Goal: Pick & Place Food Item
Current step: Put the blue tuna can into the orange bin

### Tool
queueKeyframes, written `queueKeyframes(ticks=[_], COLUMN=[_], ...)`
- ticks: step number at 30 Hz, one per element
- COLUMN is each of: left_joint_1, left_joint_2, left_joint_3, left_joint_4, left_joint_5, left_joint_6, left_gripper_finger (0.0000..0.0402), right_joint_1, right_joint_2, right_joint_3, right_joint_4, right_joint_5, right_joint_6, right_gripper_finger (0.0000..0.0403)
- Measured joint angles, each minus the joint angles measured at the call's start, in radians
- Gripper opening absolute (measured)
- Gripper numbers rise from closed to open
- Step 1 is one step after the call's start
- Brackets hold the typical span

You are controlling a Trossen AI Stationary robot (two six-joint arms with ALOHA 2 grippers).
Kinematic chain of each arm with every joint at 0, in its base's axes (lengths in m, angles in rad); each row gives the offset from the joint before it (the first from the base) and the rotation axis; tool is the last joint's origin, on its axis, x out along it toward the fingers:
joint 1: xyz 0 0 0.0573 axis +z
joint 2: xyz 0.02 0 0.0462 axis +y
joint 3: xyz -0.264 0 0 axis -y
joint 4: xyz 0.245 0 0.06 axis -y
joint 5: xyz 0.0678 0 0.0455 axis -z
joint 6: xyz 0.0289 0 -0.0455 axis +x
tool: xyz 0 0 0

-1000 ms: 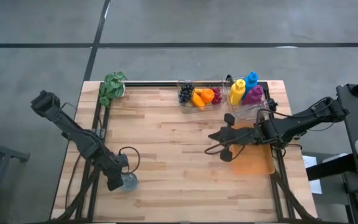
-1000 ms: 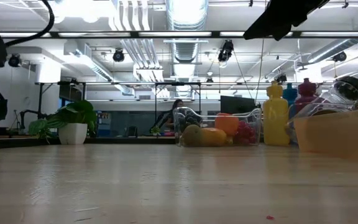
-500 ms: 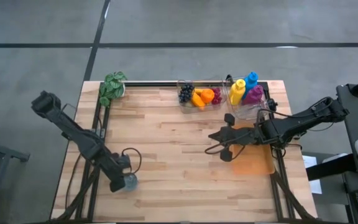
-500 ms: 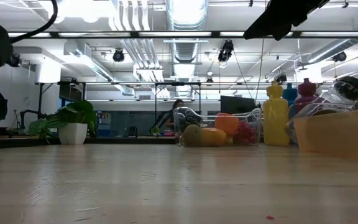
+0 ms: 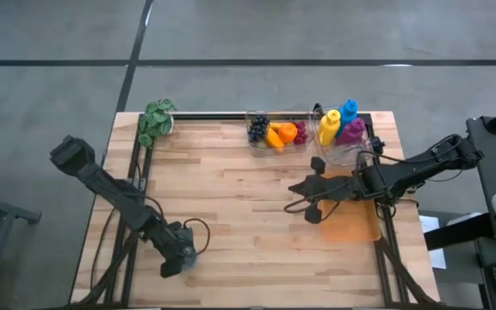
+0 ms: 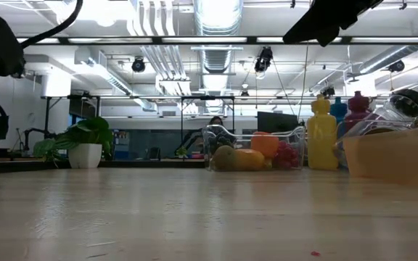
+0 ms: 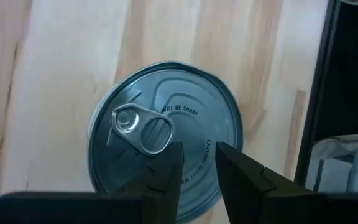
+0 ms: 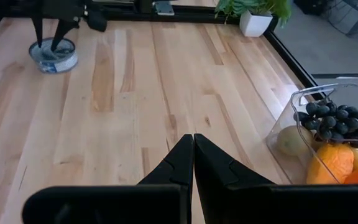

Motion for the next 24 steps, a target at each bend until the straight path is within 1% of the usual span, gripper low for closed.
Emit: queueKeyframes(ticks=[2, 8, 17, 20, 24], left_joint_1=[0.016, 0.091, 0.213, 0.248, 0.277], left_joint_2=[0.004, 0.010, 0.014, 0.014, 0.014], left_joint_3=[-0.003, -0.010, -0.015, -0.015, -0.016], left_joint_4=[0.034, 0.090, 0.135, 0.138, 0.147], left_joint_5=[-0.016, -0.150, -0.270, -0.312, -0.342], left_joint_6=[0.040, 0.183, 0.422, 0.478, 0.539], left_gripper_finger=[0.0108, 0.0108, 0.0108, 0.0108, 0.0108], right_joint_1=[0.000, 0.000, 0.000, 0.000, 0.000], right_joint_2=[0.000, 0.000, 0.000, 0.000, 0.000], right_joint_3=[0.000, 0.000, 0.000, 0.000, 0.000], right_joint_4=[0.006, 0.006, 0.006, 0.006, 0.005], right_joint_5=[0.000, 0.000, 0.000, 0.000, 0.000], right_joint_6=[0.000, 0.000, 0.000, 0.000, 0.000], right_gripper_finger=[0.0008, 0.0008, 0.0008, 0.0008, 0.0008])
